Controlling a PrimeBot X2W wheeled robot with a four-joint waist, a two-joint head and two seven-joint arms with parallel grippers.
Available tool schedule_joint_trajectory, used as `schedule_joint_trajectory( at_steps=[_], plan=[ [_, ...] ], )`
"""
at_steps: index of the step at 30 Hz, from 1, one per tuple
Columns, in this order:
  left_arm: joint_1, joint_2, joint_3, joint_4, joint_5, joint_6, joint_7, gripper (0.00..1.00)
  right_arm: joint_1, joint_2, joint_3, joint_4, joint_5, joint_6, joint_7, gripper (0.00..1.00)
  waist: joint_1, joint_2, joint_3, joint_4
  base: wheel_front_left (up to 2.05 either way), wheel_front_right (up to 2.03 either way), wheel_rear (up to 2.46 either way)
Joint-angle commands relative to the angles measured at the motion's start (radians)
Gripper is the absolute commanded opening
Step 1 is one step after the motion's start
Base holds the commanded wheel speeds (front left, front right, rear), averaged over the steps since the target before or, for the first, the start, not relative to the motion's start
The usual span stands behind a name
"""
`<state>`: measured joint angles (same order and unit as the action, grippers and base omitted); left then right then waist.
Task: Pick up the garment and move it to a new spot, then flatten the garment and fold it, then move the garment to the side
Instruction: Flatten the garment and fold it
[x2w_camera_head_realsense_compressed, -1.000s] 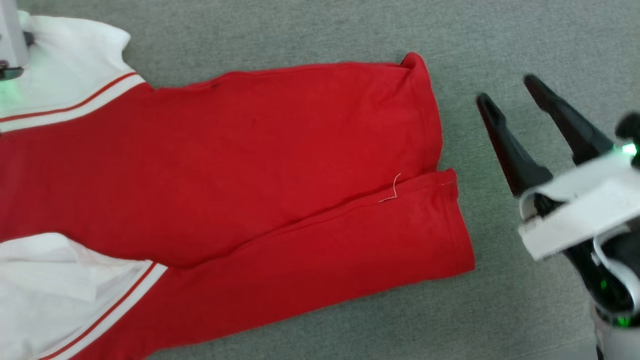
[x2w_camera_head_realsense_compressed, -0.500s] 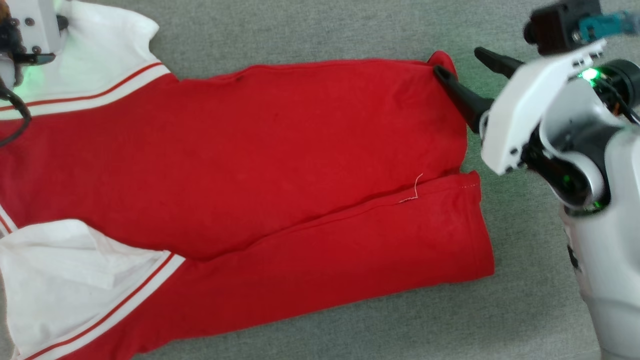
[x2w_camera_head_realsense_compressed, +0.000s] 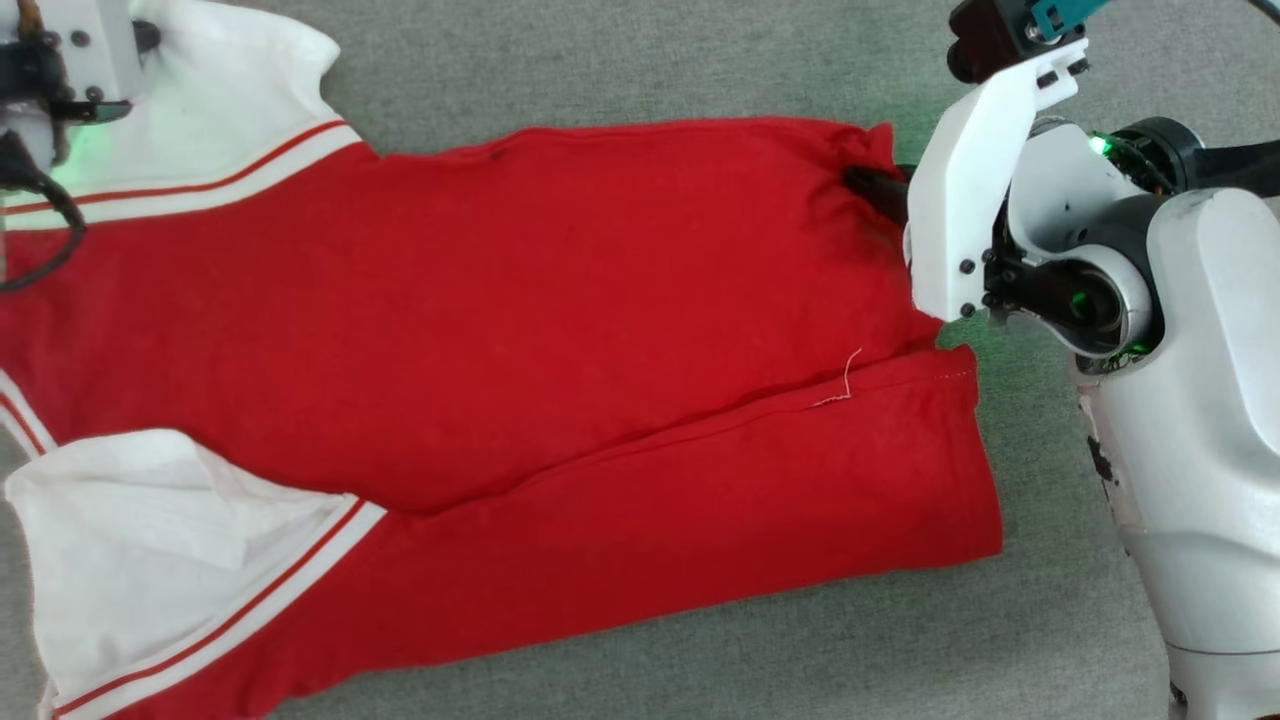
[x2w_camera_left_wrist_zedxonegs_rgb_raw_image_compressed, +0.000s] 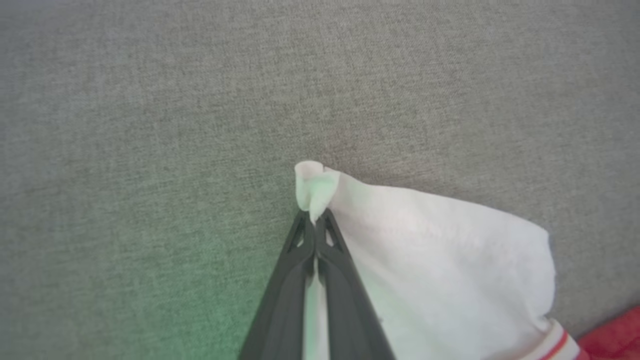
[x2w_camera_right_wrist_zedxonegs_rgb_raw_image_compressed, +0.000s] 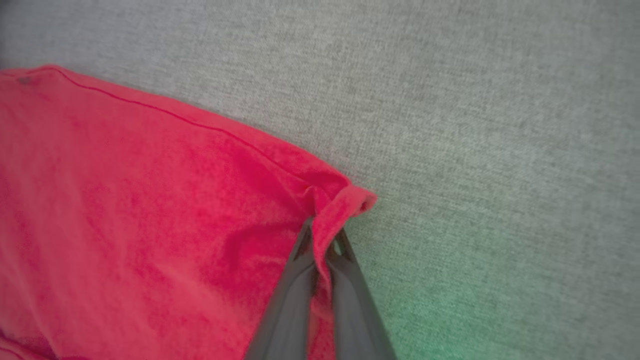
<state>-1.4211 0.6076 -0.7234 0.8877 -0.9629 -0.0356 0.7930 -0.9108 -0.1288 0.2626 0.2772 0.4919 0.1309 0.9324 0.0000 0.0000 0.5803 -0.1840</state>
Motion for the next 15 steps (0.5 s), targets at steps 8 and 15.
schedule_joint_trajectory(
  at_steps=[8,15],
  plan=[
    [-0.011,-0.03,0.001,0.023,-0.008,-0.025,-0.056,0.0,-0.022,-0.014,-0.034,0.036,-0.007,0.0,-0.009,0.0,0.0,0.0,-0.049,0.043,0.0,0.0,0.0],
    [-0.009,-0.046,0.005,0.014,-0.019,-0.061,-0.106,0.0,0.015,-0.052,-0.045,0.025,0.009,0.0,-0.057,0.0,0.0,0.0,-0.123,0.096,0.0,0.0,0.0]
  ],
)
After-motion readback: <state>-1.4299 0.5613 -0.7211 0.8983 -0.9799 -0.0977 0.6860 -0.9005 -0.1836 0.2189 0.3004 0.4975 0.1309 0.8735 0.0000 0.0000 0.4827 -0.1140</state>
